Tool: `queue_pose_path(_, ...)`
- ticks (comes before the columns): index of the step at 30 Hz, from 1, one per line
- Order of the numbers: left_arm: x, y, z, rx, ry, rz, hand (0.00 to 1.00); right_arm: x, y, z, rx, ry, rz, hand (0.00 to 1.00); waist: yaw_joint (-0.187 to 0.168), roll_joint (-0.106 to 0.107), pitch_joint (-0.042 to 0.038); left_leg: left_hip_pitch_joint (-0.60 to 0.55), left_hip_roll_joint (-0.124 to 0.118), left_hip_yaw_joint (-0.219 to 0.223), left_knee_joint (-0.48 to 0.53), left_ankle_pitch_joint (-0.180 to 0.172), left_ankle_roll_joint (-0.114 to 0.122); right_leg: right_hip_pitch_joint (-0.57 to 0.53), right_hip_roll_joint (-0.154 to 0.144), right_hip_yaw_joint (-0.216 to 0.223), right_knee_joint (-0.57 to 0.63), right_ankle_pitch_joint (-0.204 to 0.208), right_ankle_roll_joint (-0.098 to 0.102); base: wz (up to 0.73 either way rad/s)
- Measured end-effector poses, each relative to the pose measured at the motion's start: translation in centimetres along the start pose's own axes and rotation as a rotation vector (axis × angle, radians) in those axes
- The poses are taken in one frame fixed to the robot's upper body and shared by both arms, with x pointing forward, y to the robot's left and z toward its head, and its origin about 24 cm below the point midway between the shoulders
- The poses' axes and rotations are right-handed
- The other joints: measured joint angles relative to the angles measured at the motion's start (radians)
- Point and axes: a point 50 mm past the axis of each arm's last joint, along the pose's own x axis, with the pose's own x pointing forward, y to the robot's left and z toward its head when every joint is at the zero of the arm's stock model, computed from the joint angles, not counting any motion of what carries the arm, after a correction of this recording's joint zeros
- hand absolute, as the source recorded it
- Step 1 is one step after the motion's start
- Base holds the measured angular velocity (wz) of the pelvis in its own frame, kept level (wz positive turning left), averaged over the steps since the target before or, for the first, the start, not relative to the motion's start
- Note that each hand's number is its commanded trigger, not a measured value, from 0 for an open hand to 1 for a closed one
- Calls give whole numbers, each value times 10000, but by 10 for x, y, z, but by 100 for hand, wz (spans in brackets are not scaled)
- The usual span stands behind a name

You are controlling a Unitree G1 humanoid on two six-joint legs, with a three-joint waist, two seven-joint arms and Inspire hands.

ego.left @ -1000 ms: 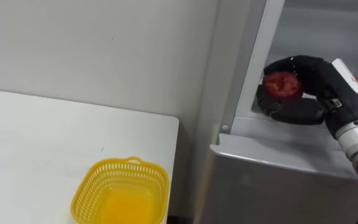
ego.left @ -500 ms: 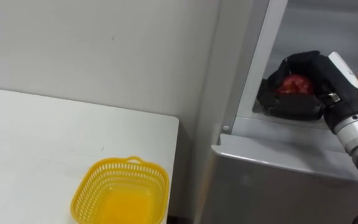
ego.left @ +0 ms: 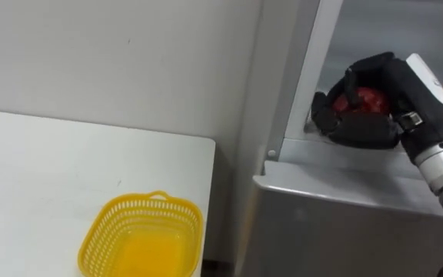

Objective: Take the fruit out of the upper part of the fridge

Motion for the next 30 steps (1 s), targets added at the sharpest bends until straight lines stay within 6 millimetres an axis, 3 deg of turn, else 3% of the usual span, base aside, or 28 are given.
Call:
queue_pose_path(7,-1,-6,-11,0,249,-97,0,-18,13,22,270,-851,501,100,-205,154,-71,28,87,150,-52,0,0,-77,5,129,8,1,-2,-6)
queue_pose_path(15,-5,-19,-26,-255,516,-308,0,-26,7,55,1629,-2433,653,100,-456,517,-80,186,121,262,-107,0,0,36,30,335,7,1,-1,-4)
queue_pose_path(19,-5,-19,-25,-319,396,-313,0,-36,1,73,1530,-3352,465,100,-500,519,-87,160,141,302,-119,-1,-5,32,53,335,16,1,-2,-2)
queue_pose_path(24,-5,-19,-25,-302,353,-297,0,-42,2,82,1530,-3831,522,100,-543,460,-136,158,138,303,-155,-3,-5,38,45,211,34,7,-12,0)
queue_pose_path(30,-5,-18,-23,-267,162,-378,0,-47,16,88,1639,-4198,1508,100,-459,388,-180,159,136,292,-124,-3,-6,63,42,132,33,18,-28,1)
